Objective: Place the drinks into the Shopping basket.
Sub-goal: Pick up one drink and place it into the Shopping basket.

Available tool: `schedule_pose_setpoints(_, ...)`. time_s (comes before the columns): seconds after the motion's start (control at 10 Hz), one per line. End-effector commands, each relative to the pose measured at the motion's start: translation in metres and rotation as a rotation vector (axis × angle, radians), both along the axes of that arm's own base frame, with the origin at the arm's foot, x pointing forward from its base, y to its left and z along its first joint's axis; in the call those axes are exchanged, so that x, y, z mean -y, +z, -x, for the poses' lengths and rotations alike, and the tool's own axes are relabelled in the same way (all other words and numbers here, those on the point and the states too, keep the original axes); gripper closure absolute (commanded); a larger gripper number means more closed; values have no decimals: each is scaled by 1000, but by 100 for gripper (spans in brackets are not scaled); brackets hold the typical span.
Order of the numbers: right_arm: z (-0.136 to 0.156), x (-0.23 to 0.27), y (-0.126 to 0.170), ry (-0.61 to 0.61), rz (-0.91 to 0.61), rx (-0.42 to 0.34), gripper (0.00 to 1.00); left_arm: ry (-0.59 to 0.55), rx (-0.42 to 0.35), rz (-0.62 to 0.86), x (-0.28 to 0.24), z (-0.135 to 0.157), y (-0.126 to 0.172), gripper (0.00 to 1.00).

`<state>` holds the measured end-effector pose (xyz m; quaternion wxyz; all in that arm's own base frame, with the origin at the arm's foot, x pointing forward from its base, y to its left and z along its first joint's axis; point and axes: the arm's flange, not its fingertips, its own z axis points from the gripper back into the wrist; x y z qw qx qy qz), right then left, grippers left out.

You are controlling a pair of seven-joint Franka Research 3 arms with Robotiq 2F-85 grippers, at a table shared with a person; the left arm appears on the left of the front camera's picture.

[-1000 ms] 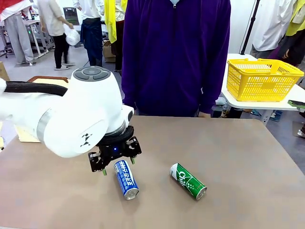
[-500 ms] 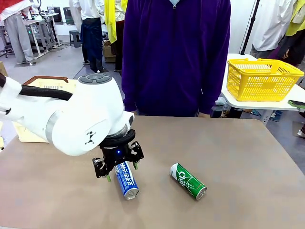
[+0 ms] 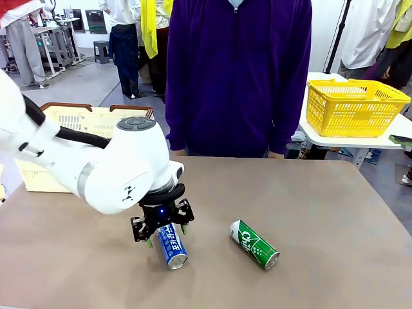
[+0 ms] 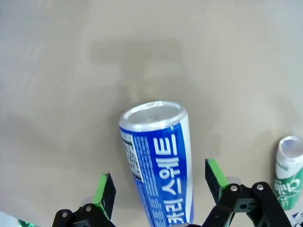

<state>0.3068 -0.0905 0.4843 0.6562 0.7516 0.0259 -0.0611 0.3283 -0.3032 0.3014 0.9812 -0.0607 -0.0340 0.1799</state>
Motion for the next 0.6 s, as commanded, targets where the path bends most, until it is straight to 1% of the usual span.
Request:
schedule_pose_setpoints(0.0, 2, 2, 4, 15, 7, -12, 0, -9, -3, -27, 6, -5, -9, 0)
schedule_pose_setpoints(0.2, 2, 2, 4, 15, 7, -12, 0, -10, 11, -19, 7, -4, -11, 0)
schedule_pose_setpoints(0.3, 2, 2, 4, 15, 7, -12, 0, -5, 21, -13, 8, -5, -12, 34)
schedule_pose_setpoints(0.4, 2, 2, 4, 15, 7, -12, 0, -7, 30, -19, 9, -5, -13, 89)
schedule_pose_setpoints(0.5, 2, 2, 4, 15, 7, -12, 0, -7, 39, -21, 9, -5, -15, 100)
